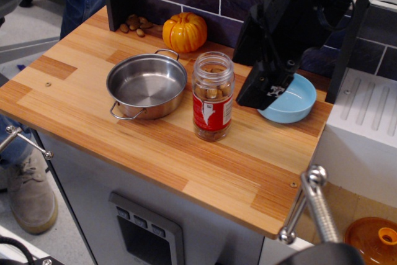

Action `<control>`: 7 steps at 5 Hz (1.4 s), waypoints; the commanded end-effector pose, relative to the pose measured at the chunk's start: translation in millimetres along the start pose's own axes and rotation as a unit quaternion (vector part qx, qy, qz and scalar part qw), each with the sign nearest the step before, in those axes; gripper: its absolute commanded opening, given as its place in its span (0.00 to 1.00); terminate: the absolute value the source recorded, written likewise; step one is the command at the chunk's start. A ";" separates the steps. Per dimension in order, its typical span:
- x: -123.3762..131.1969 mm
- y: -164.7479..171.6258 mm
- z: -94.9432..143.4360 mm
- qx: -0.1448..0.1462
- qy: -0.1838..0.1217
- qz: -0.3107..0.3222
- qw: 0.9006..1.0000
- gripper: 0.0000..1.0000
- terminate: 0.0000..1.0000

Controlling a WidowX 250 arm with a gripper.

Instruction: Pour almonds in pot

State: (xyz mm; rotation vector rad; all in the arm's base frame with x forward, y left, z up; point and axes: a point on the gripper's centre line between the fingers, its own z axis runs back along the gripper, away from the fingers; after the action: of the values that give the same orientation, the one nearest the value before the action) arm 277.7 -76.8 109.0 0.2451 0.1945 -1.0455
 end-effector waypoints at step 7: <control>-14.5 42.9 -80.9 0.013 0.202 -0.027 0.979 1.00 0.00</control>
State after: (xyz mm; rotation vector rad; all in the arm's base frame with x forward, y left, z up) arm 299.9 -19.2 23.6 0.4629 0.6227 -1.0558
